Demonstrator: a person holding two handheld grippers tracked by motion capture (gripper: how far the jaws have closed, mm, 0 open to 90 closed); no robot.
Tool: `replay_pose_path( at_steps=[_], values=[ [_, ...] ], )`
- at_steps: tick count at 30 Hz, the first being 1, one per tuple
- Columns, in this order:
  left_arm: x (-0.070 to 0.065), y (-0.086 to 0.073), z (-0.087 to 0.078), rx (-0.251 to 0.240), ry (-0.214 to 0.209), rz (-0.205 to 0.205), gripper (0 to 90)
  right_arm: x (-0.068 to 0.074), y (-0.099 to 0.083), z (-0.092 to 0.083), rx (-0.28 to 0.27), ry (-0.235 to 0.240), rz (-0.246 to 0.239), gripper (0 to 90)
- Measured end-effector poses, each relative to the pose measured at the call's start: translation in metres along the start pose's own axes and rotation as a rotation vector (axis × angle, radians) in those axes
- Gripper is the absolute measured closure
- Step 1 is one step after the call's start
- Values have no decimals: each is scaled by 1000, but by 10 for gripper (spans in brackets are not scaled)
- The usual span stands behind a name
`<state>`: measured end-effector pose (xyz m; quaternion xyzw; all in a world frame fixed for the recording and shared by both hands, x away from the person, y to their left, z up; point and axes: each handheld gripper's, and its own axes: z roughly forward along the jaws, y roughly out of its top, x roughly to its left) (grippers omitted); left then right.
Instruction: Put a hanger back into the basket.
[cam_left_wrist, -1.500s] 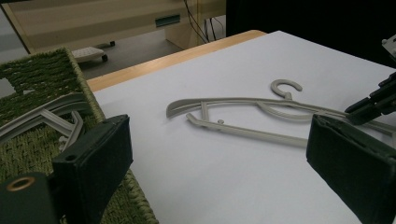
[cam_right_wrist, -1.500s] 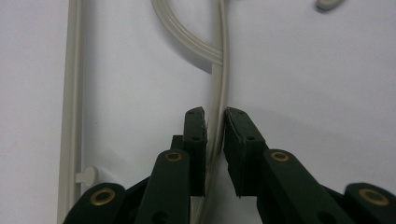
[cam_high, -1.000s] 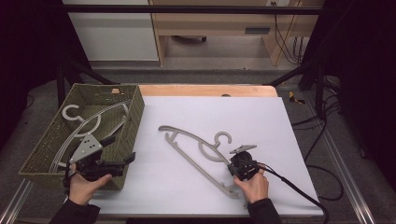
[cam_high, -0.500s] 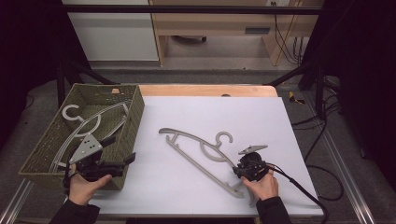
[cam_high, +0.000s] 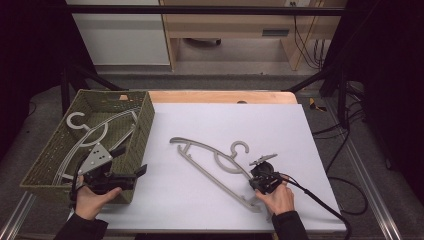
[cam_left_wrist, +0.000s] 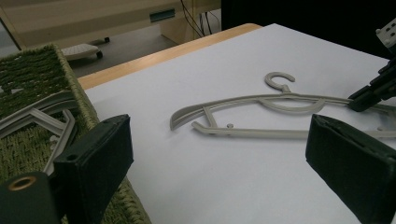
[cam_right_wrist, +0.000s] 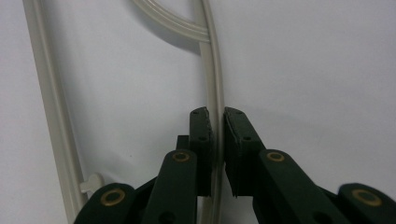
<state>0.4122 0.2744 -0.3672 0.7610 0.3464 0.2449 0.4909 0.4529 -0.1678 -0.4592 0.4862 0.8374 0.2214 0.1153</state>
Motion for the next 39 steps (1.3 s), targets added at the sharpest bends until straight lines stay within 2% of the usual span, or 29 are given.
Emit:
replay_pose_path(
  at_steps=[3,4,5,8,9,12,14,16,17,18,23,26,27,30,31,34,35,37,39],
  values=[
    [0,0,1,2,-2,1,71,-6,0,1,-6,15,-22,828],
    [0,0,1,3,-2,2,71,-5,0,0,-1,23,13,829],
    [0,0,0,2,-2,3,71,-7,0,0,-10,43,16,829],
    [0,1,-1,0,-2,2,72,-11,-1,0,-24,60,24,830],
    [0,1,-1,-1,-2,2,72,-12,-1,0,-31,61,3,830],
    [-1,2,-2,-1,-4,3,73,-10,0,-4,-49,76,24,831],
    [-1,3,-2,-3,-5,4,73,-13,0,-8,-82,91,-3,832],
    [-2,3,-2,-4,-6,4,74,-14,0,-14,-101,118,-9,832],
    [-2,3,-2,-3,-9,5,75,-14,0,-16,-103,105,6,832],
    [-3,4,-2,1,-10,9,75,-11,1,-18,-103,119,43,832],
    [-7,8,0,9,-28,23,76,-9,3,-28,-115,142,-9,831],
    [-10,13,2,24,-42,40,76,-7,4,-35,-136,162,-54,831],
    [-11,16,3,27,-47,45,76,-7,4,-37,-151,175,-83,831],
    [-16,21,7,61,-79,65,74,-3,5,-46,-164,212,-115,831],
    [-18,23,8,77,-83,77,73,-4,5,-48,-177,218,-151,831],
    [-21,28,12,116,-98,108,74,0,6,-56,-186,228,-202,831],
    [-22,30,13,132,-108,123,76,1,7,-58,-184,235,-214,831],
    [-24,34,15,141,-131,123,79,3,7,-61,-173,238,-238,831],
    [-26,38,16,160,-135,150,82,6,7,-64,-164,246,-243,831]
  ],
)
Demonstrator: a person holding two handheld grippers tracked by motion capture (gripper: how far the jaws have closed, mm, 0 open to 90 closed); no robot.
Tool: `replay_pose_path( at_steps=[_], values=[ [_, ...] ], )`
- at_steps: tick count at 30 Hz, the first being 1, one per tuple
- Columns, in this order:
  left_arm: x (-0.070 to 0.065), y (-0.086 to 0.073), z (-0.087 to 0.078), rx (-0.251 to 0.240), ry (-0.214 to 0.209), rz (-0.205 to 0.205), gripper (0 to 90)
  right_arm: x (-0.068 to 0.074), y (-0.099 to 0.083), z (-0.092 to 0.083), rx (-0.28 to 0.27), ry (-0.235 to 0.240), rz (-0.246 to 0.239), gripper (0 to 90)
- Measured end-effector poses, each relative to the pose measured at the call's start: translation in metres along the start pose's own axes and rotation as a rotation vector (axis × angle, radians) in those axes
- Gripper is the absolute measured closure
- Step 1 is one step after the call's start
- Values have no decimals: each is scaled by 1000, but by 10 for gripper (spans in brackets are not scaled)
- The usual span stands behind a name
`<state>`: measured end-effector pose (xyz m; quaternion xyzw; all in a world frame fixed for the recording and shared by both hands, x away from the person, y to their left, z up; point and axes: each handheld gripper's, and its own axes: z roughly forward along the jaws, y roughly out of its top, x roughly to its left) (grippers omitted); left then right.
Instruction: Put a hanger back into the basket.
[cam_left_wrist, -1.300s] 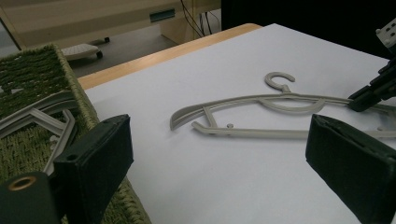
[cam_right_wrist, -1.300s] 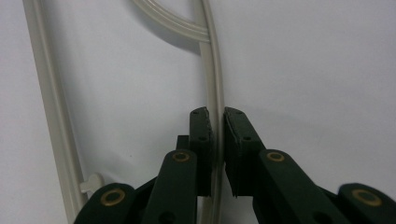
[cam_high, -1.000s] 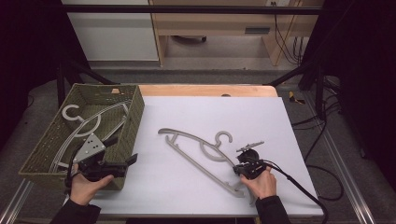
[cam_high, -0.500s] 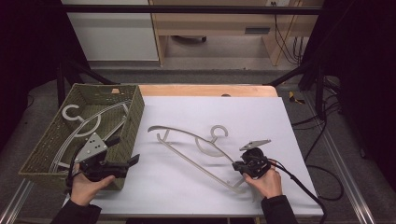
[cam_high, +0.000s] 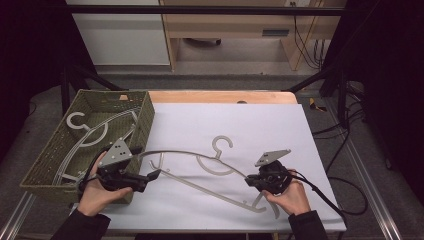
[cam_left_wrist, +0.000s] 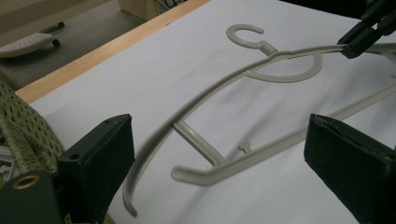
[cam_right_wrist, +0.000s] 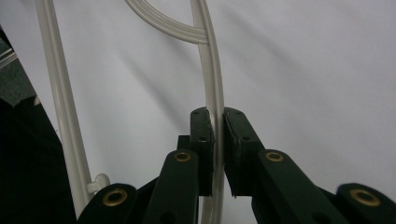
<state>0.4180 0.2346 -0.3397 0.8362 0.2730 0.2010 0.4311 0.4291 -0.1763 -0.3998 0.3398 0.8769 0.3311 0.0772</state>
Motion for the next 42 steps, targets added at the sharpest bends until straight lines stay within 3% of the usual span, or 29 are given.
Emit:
replay_pose_path(
  at_steps=[5,12,16,20,23,28,36,42],
  values=[
    [-1,8,8,48,-22,27,93,6,1,-4,5,27,-43,830],
    [-6,12,30,155,-58,93,152,14,2,-9,5,68,-102,830],
    [-11,13,43,237,-76,170,260,17,3,-9,12,75,-117,830],
    [-19,12,55,290,-93,214,426,20,3,-8,15,82,-123,830],
    [-22,12,60,310,-99,230,523,21,3,-7,21,81,-134,830],
    [-21,9,61,318,-105,222,666,21,2,-6,21,80,-150,830],
    [-23,2,66,381,-114,255,746,23,3,-5,25,79,-175,829],
    [-27,-2,66,384,-127,284,775,21,2,-2,19,67,-206,822]
  ],
)
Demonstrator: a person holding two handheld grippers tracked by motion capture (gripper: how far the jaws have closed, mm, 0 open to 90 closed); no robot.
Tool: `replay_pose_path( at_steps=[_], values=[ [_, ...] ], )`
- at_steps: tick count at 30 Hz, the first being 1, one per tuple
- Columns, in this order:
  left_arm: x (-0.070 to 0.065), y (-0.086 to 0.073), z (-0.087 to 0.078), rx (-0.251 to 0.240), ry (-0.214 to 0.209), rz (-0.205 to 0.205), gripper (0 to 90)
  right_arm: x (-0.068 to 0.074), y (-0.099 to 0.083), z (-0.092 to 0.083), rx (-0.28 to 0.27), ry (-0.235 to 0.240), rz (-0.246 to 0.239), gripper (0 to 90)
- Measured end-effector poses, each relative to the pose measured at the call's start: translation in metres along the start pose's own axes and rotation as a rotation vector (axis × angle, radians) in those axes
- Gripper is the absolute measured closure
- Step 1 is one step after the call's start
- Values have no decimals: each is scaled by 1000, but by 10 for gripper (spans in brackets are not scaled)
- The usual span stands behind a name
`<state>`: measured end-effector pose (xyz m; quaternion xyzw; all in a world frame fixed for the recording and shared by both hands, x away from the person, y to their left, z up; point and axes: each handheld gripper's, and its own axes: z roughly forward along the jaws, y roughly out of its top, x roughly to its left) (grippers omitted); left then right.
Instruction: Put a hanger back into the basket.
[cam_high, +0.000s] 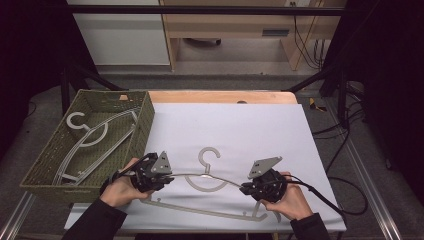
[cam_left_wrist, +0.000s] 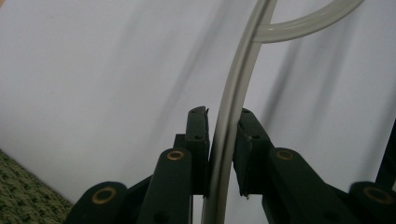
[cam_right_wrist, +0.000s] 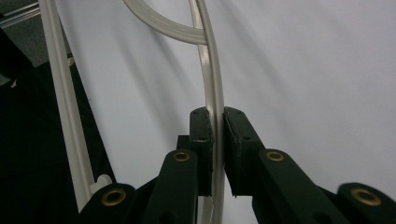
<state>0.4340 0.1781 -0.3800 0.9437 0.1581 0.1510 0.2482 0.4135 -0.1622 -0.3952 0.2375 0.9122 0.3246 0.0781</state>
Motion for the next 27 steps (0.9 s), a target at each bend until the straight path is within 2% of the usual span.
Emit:
replay_pose_path(
  at_steps=[1,3,4,7,8,9,11,13,17,23,27],
  values=[
    [-1,0,-1,-4,3,0,779,-1,0,0,6,2,13,819],
    [-4,-2,-3,-21,-2,3,787,-2,0,0,-3,-16,8,810],
    [-5,-3,-3,-31,0,4,791,-3,0,0,-8,-9,8,802],
    [-10,-7,-6,-58,2,6,806,-7,1,-2,-26,-44,24,779],
    [-11,-8,-7,-69,1,1,810,-8,0,-1,-43,-36,49,770],
    [-12,-9,-8,-87,1,-9,814,-11,0,-2,-47,-51,47,759],
    [-14,-11,-9,-112,5,-18,817,-14,-1,-2,-73,-55,89,741],
    [-16,-13,-10,-129,16,-23,817,-18,-3,-4,-117,-50,109,707],
    [-18,-14,-11,-148,43,-44,818,-20,-4,-11,-169,-64,139,617],
    [-18,-16,-12,-163,89,-95,818,-29,-15,-29,-317,-144,213,474],
    [-20,-17,-13,-188,136,-144,818,-35,-24,-42,-421,-178,274,326]
  ],
)
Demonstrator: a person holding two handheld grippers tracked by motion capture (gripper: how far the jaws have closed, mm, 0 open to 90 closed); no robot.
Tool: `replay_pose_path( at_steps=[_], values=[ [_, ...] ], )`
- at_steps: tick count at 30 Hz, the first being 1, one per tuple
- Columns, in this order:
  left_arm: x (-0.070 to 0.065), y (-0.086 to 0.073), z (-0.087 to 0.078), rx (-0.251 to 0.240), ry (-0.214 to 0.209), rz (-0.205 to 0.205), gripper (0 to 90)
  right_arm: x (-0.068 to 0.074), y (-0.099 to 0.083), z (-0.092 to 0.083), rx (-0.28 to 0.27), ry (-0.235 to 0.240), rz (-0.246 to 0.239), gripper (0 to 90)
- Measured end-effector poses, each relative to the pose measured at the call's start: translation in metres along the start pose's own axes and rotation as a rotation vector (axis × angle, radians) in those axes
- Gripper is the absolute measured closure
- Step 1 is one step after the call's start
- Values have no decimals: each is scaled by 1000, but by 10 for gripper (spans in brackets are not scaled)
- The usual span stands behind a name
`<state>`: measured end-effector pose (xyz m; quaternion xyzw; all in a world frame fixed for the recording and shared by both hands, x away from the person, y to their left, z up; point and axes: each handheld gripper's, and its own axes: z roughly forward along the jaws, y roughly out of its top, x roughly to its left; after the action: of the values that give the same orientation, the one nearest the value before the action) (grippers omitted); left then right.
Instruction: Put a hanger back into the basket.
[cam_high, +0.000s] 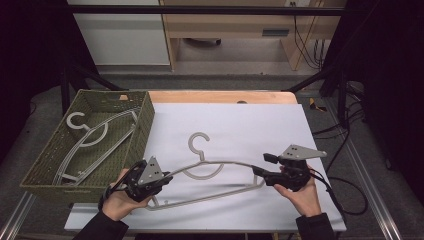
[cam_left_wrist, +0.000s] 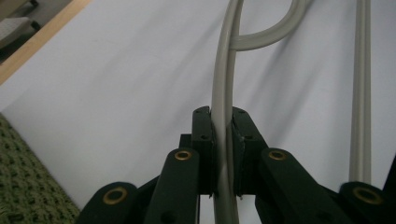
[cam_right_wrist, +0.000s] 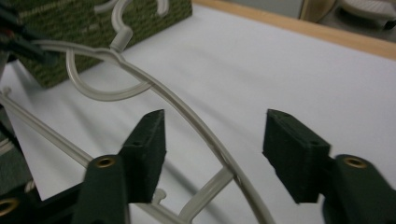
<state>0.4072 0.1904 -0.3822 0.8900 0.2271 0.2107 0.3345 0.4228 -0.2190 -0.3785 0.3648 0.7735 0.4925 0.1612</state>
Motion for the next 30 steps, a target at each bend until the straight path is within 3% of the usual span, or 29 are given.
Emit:
replay_pose_path(
  at_steps=[3,5,6,10,22,30],
  values=[
    [1,-2,-2,-19,27,-44,818,-6,-2,-9,-47,-31,40,246],
    [4,-4,-4,-24,43,-58,818,-9,-3,-14,-76,-42,61,206],
    [6,-4,-7,-8,54,-45,818,-10,-3,-17,-90,-47,75,191],
    [10,-5,-13,-34,93,-80,818,-15,-7,-22,-111,-96,93,124],
    [25,-6,-43,-127,181,-164,817,-27,-18,-30,-119,-137,130,37],
    [41,-2,-67,-194,252,-183,818,-29,-21,-27,-88,-165,113,24]
  ],
)
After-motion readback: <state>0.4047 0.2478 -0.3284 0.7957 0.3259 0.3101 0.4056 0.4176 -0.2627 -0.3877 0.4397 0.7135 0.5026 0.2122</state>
